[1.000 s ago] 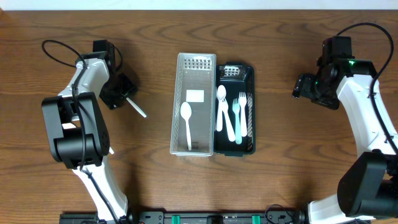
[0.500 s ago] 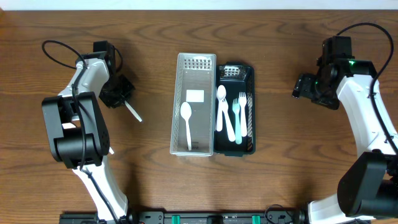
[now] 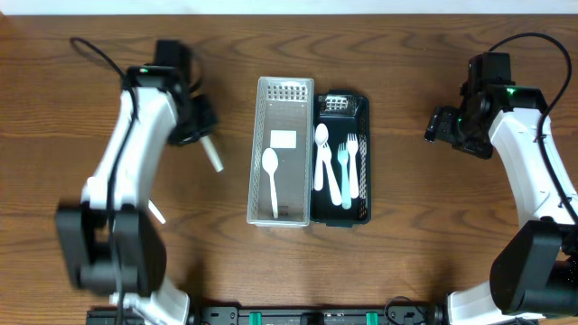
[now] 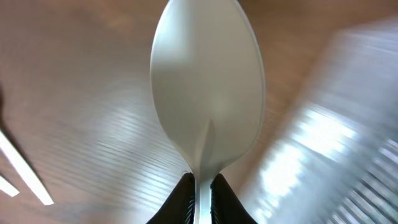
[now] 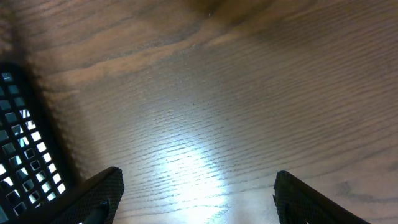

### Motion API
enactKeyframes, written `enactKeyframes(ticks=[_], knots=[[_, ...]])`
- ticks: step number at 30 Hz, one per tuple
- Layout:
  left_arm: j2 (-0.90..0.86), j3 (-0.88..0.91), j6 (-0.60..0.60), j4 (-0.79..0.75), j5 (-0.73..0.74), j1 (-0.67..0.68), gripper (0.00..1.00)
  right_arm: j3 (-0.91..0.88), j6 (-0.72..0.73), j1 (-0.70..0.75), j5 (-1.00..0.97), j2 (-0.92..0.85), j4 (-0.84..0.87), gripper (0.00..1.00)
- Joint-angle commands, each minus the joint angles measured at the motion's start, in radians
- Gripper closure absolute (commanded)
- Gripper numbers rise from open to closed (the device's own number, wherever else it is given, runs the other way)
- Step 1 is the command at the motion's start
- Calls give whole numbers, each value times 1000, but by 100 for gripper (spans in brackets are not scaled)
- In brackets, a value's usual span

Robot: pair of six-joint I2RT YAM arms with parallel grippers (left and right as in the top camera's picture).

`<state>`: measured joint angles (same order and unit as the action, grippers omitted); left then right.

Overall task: Pack container
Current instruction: 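Carry the second spoon into the clear basket and release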

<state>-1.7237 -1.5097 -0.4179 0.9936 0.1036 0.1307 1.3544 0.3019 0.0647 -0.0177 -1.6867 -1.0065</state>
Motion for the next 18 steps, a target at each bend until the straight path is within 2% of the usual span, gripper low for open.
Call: enactKeyframes(ticks=[1, 5, 9, 17, 18], knots=[[121, -23, 67, 11, -55, 145, 89, 1, -11, 6, 0, 2, 0, 20], [155, -21, 87, 3, -90, 341, 89, 1, -11, 6, 1, 2, 1, 20], [102, 8, 96, -33, -94, 452, 89, 1, -11, 6, 17, 2, 0, 20], [-105, 16, 92, -38, -97, 450, 89, 1, -12, 6, 23, 2, -5, 20], [-121, 16, 92, -37, -97, 447, 77, 1, -12, 6, 22, 2, -6, 20]])
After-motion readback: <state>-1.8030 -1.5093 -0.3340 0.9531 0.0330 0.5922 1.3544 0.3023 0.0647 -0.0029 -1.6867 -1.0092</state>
